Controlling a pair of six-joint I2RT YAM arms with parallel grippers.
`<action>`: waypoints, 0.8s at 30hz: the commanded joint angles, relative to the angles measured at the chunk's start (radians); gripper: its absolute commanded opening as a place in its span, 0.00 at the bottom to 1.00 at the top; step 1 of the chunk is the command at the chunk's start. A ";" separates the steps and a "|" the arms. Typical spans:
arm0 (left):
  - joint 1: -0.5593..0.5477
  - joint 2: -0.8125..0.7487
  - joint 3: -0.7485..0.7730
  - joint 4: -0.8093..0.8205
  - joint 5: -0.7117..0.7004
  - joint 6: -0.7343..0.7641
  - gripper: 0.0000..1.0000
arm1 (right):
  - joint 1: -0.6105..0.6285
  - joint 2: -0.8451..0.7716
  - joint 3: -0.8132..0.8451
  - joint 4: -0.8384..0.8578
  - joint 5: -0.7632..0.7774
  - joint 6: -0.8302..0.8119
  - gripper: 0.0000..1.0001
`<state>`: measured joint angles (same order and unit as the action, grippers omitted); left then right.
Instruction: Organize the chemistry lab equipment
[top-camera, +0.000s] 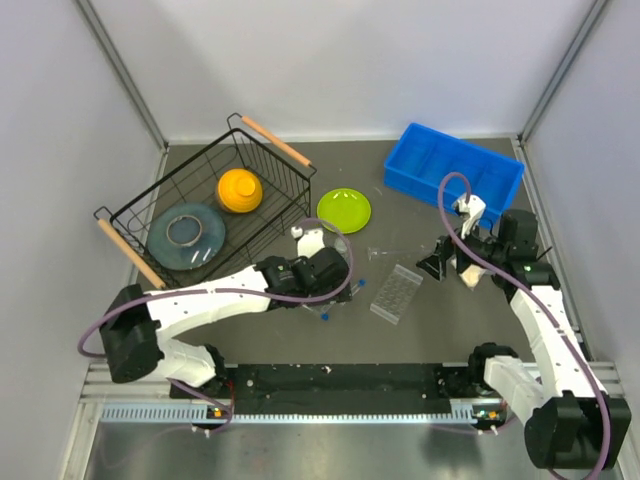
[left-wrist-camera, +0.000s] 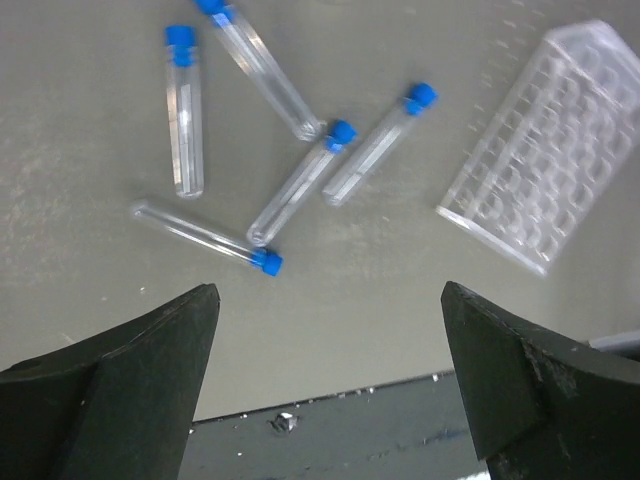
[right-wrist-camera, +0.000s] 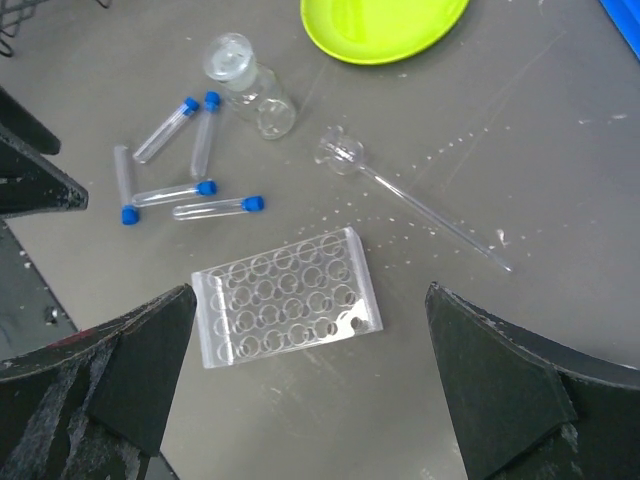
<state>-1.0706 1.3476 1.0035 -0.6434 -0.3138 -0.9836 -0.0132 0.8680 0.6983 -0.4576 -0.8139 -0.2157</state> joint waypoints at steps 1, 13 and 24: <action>0.000 0.062 0.021 -0.127 -0.172 -0.390 0.98 | 0.009 0.032 0.024 0.025 0.067 -0.060 0.99; 0.052 0.182 0.145 -0.243 -0.309 -0.272 0.91 | 0.007 0.088 0.036 0.028 0.116 -0.068 0.99; 0.077 0.188 0.092 -0.059 -0.248 0.261 0.79 | 0.002 0.075 0.030 0.027 0.105 -0.076 0.99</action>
<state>-1.0035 1.5749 1.1500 -0.8120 -0.5877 -0.9245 -0.0132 0.9550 0.7002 -0.4568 -0.6971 -0.2703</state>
